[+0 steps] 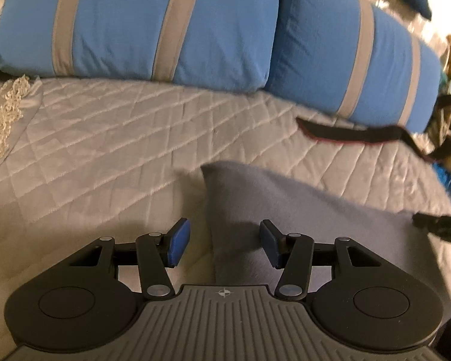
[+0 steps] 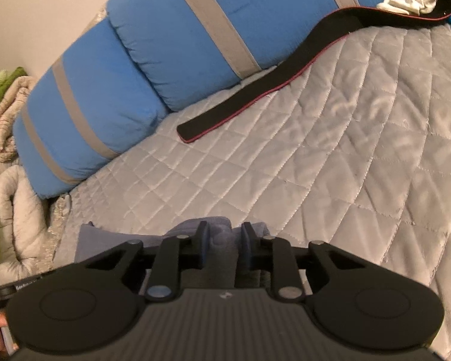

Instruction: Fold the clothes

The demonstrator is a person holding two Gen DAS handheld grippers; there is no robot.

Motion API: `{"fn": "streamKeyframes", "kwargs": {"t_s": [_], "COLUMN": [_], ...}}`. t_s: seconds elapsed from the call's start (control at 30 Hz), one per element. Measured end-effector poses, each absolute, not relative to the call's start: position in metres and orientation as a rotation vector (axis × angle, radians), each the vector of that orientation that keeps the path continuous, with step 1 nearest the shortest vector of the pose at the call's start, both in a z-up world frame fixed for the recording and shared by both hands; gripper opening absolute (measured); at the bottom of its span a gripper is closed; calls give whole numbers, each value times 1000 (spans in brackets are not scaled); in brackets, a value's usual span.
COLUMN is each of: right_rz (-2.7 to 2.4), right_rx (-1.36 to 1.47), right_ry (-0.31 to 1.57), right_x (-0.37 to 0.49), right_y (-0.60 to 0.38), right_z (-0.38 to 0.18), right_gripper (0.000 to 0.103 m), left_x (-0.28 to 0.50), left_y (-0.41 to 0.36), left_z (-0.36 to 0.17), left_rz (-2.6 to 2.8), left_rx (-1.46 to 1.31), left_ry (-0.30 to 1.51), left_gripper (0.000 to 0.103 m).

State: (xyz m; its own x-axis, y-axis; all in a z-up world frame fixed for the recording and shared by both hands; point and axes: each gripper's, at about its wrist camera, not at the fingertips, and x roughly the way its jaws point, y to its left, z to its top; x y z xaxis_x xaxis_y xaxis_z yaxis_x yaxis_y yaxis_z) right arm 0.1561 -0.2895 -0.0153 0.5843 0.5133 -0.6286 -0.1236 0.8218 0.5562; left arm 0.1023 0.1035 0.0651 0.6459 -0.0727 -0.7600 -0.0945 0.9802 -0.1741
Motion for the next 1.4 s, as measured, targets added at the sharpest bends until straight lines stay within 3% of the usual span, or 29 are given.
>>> {"fn": "streamKeyframes", "kwargs": {"t_s": [0.07, 0.17, 0.27, 0.4, 0.5, 0.53, 0.67, 0.73, 0.9, 1.2, 1.4], "right_rz": [372, 347, 324, 426, 509, 534, 551, 521, 427, 348, 370], "right_rx": [455, 374, 279, 165, -7, -68, -256, -274, -252, -151, -120], "right_ry": [866, 816, 704, 514, 478, 474, 490, 535, 592, 553, 508], "right_x": [155, 148, 135, 109, 93, 89, 81, 87, 100, 88, 67], "right_y": [-287, -282, -279, -268, -243, -234, -207, -203, -210, -234, -237], "right_z": [-14, -8, 6, 27, 26, 24, 10, 4, -3, 6, 13], "right_gripper": [44, 52, 53, 53, 41, 34, 31, 33, 26, 31, 31], "left_x": [104, 109, 108, 101, 104, 105, 113, 121, 130, 145, 94], "left_y": [102, 107, 111, 114, 105, 102, 83, 69, 74, 94, 93], "left_z": [61, 53, 58, 73, 80, 83, 85, 80, 72, 61, 80], "left_rz": [18, 53, 60, 60, 33, 24, -35, -85, -50, 51, -29], "left_rx": [-187, -201, -221, -244, -175, -153, -33, 52, 34, -54, -64], "left_ry": [897, 961, 943, 831, 761, 737, 678, 679, 706, 759, 710], "left_gripper": [52, 60, 59, 58, 58, 57, 47, 46, 40, 33, 26]}}
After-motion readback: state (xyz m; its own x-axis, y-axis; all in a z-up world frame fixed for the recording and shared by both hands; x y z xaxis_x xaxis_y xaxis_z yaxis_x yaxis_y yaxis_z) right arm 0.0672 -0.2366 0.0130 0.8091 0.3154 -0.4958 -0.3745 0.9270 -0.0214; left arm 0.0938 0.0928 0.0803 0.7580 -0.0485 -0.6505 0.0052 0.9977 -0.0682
